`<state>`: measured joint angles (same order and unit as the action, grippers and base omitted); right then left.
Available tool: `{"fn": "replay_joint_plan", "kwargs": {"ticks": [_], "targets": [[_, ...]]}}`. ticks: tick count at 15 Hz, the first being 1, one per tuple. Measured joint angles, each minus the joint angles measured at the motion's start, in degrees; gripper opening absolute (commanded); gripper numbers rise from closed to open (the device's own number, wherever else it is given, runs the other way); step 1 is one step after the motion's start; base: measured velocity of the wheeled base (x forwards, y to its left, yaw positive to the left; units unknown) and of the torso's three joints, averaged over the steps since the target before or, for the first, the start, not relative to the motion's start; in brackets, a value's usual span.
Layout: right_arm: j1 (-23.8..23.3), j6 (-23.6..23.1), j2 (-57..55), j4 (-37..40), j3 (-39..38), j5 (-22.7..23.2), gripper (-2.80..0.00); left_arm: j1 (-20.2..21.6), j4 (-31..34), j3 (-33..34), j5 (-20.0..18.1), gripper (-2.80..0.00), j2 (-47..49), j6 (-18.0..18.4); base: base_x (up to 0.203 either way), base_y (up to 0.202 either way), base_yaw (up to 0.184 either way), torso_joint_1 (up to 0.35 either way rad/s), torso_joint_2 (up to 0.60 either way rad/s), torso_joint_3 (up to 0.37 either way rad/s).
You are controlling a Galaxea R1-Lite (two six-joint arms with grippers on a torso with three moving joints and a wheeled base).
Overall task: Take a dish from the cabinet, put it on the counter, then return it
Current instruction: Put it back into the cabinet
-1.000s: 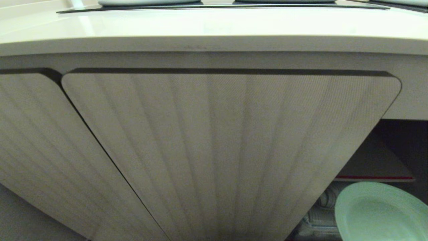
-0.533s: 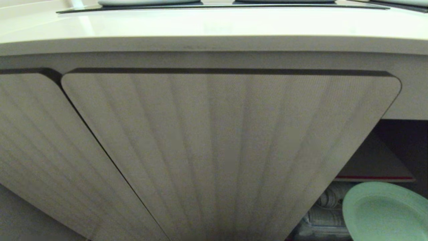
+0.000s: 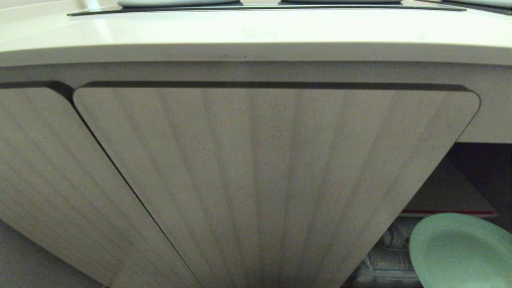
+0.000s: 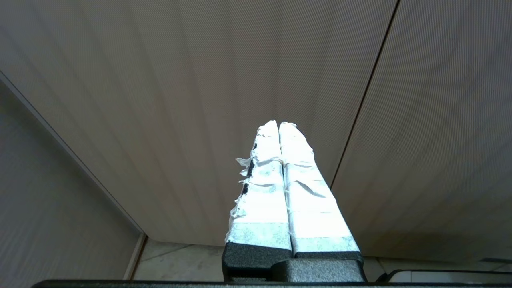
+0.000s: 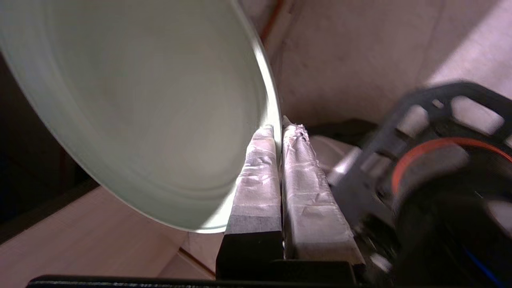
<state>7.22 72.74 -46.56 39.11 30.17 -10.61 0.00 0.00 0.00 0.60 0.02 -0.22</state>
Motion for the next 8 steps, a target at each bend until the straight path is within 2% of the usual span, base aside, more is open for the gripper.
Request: {"fn": "replay_joint_plan", "kwargs": {"ticks": [3, 8], "targets": [[-0.69, 0.29, -0.73, -7.67, -3.73, -1.29, -2.8, 0.0, 0.0, 0.0, 0.0, -2.8, 0.0, 0.0, 0.0, 0.0, 0.0, 0.0, 0.0, 0.0], [-0.99, 2.51, -3.61, -14.76, -8.05, -0.74, -2.8, 0.0, 0.0, 0.0, 0.0, -2.8, 0.0, -0.05, 0.0, 0.0, 0.0, 0.0, 0.0, 0.0]]}}
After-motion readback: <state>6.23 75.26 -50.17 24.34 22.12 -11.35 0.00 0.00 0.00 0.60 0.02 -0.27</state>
